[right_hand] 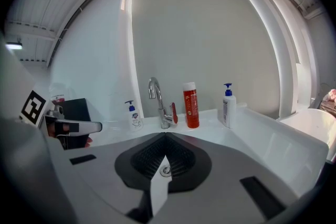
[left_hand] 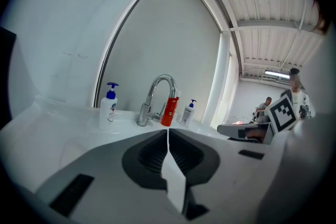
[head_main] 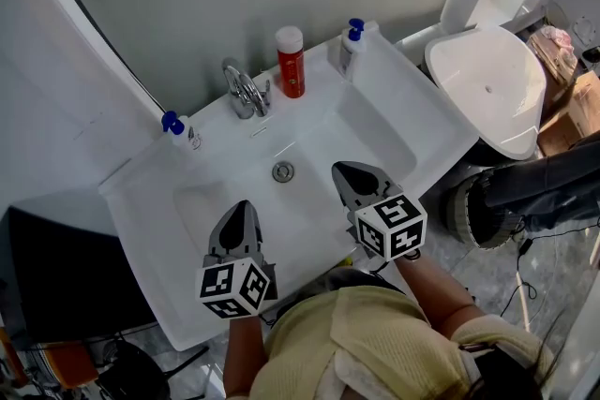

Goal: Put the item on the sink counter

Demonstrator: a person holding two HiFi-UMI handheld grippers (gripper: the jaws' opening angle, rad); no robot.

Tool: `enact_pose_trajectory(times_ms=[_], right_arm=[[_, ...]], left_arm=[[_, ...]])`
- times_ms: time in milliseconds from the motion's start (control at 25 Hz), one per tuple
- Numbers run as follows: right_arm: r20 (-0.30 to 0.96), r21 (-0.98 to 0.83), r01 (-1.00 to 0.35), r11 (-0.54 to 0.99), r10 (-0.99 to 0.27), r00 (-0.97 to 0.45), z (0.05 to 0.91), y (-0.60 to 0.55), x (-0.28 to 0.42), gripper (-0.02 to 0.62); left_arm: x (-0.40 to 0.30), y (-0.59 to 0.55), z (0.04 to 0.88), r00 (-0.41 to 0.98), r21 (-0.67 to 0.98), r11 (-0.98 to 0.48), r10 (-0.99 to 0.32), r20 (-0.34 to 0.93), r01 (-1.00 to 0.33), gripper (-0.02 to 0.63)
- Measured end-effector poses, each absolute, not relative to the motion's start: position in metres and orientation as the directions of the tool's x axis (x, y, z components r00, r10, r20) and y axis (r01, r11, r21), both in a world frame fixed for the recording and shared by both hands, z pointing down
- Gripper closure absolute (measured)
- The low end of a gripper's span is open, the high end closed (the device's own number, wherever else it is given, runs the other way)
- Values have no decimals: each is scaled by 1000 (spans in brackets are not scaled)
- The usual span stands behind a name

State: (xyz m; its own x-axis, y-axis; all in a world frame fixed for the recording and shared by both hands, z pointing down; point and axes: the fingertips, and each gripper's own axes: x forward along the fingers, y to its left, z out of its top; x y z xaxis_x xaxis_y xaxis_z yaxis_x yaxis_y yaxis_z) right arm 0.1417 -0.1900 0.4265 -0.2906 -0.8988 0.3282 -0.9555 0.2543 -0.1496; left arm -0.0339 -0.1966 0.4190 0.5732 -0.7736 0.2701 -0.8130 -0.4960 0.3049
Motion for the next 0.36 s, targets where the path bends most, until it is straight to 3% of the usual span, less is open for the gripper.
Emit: enact_pose_trajectory(times_ms=[360], right_arm=[[329,-122,-956,266,-898,-292,425,-191,138,572]], left_arm=[[-31,-194,414,589,324,-506,-766,258,-800,563]])
